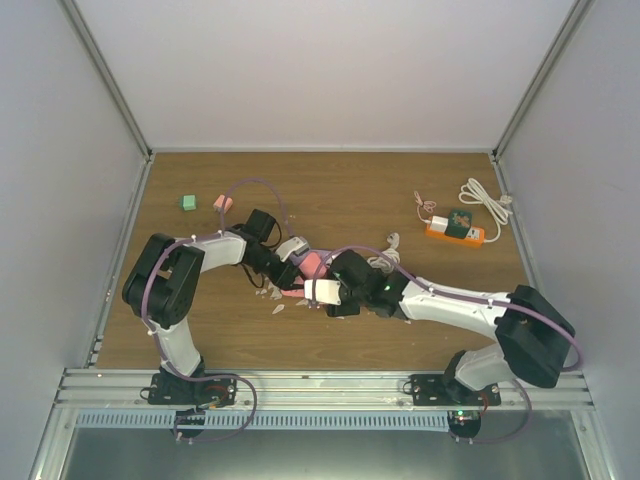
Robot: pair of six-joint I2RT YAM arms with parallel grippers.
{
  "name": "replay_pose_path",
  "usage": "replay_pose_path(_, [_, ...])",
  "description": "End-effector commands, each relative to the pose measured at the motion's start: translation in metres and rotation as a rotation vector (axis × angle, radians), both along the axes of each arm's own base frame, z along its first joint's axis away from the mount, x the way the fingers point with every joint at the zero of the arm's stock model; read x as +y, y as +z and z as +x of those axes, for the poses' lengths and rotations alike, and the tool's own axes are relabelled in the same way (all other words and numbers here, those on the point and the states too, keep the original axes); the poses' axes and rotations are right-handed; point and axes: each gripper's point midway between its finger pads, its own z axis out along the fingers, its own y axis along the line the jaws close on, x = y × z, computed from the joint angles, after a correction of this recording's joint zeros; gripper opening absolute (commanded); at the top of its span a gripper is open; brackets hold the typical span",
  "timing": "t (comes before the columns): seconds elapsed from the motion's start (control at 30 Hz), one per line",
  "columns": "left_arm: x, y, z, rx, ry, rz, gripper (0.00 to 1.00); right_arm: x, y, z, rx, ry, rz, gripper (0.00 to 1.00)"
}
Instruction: Pull the plug off the socket
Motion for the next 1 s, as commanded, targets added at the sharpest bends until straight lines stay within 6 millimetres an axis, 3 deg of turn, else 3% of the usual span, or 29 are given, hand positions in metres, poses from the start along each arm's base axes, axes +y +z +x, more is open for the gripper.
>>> replay_pose_path(0.0, [0.037,-0.057,0.027,-0.126,0.061,0.299,0.52,0.035,0.051,-0.016,-0.16,0.168,0.154,0.12])
replay_pose_path(0.2, [0.037,-0.058,0.027,-0.123,0.064,0.302,0.51,0.04,0.057,-0.022,-0.067,0.158,0.206,0.08])
replay_pose_path(0.47, [0.037,-0.058,0.028,-0.125,0.065,0.305,0.5,0.044,0.08,-0.013,0.176,0.108,0.331,0.07])
replay_pose_path(0.8, [0.037,-0.058,0.027,-0.127,0.06,0.302,0.5,0.037,0.08,-0.01,0.158,0.099,0.314,0.07])
replay_pose_path(0.9, [0.036,-0.053,0.03,-0.147,0.058,0.294,0.56,0.033,0.084,-0.011,0.165,0.093,0.325,0.07])
replay_pose_path(0.97, [0.032,-0.035,0.036,-0.182,0.051,0.26,0.63,0.029,0.089,-0.009,0.179,0.083,0.341,0.07])
